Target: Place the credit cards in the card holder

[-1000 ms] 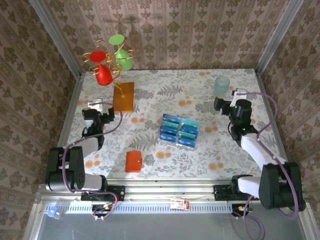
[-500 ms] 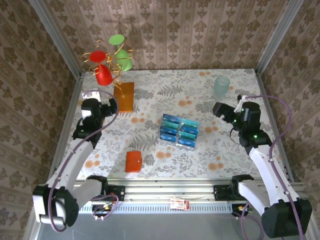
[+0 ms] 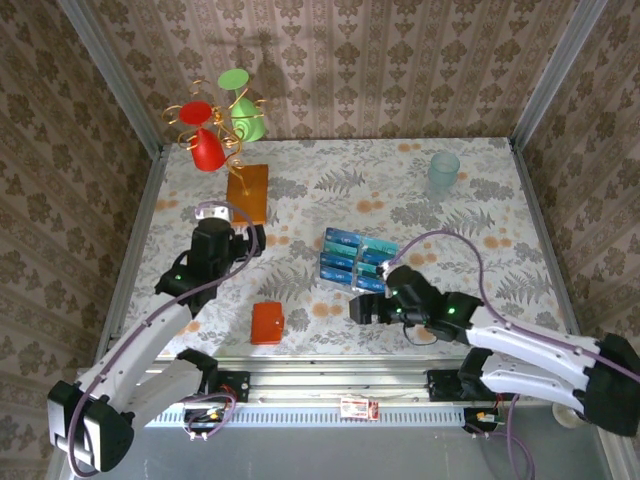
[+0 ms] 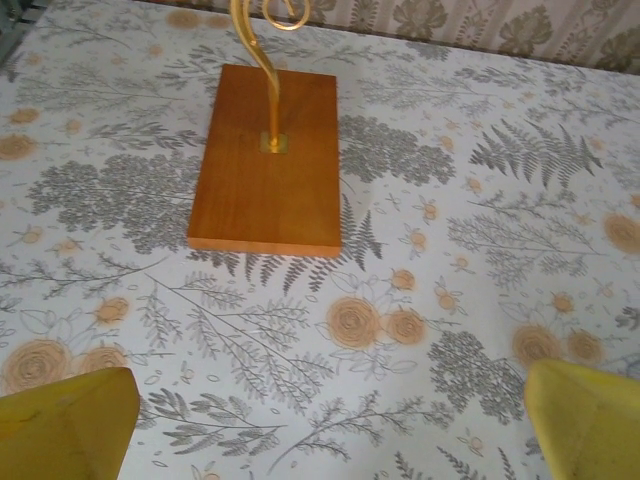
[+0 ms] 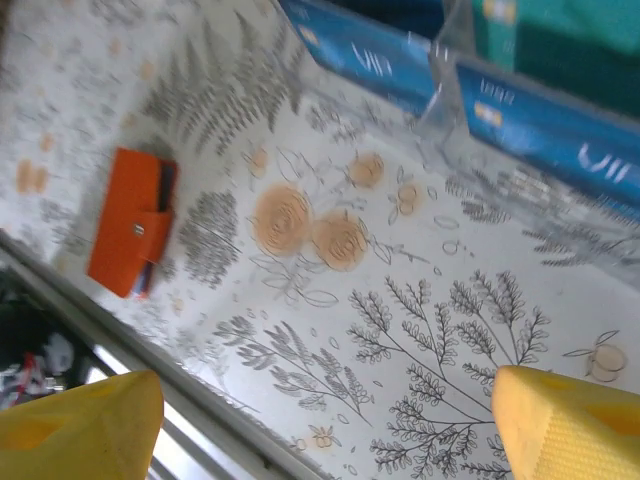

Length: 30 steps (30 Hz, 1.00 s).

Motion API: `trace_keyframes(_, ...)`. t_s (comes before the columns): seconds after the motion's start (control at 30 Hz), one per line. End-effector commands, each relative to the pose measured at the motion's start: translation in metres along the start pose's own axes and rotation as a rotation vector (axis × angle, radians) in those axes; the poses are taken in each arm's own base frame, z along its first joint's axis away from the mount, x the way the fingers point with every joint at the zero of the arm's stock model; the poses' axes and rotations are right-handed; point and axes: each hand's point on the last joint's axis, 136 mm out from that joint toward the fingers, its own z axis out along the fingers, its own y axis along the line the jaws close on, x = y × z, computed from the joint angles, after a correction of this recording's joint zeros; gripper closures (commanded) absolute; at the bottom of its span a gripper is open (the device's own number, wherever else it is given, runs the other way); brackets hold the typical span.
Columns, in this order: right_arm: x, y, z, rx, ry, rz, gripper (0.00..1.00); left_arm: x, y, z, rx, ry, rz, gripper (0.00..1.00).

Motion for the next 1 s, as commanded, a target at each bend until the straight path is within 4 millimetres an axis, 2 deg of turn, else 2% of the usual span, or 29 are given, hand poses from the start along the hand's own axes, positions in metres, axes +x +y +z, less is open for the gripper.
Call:
trace_keyframes(0.0,-0.011,0.008,0.018,0.019,-0.068,0.032,0.14,0.0,-0.001,-0.002,-0.014,-0.004,-0.005,0.0)
trace_keyframes(0.23,-0.017,0.018,0.047,0.05,-0.045,-0.014,0.14,-0.004,0.002,-0.005,-0.02,-0.03,0.006,0.0)
trace_keyframes(0.43,-0.022,0.028,0.064,0.04,-0.029,-0.033,0.14,-0.006,0.001,-0.004,-0.02,-0.035,0.0,0.0)
trace_keyframes(0.53,-0.019,0.023,0.077,0.072,-0.009,-0.039,0.14,-0.007,0.0,-0.004,-0.017,-0.037,-0.002,0.0)
trace_keyframes(0.77,-0.021,0.016,0.092,0.113,0.007,-0.056,0.14,-0.008,0.0,-0.005,-0.01,-0.041,-0.011,0.0)
trace_keyframes(0.97,-0.041,-0.002,0.093,0.148,-0.028,-0.032,0.13,-0.006,0.001,-0.004,-0.013,-0.045,-0.017,0.0)
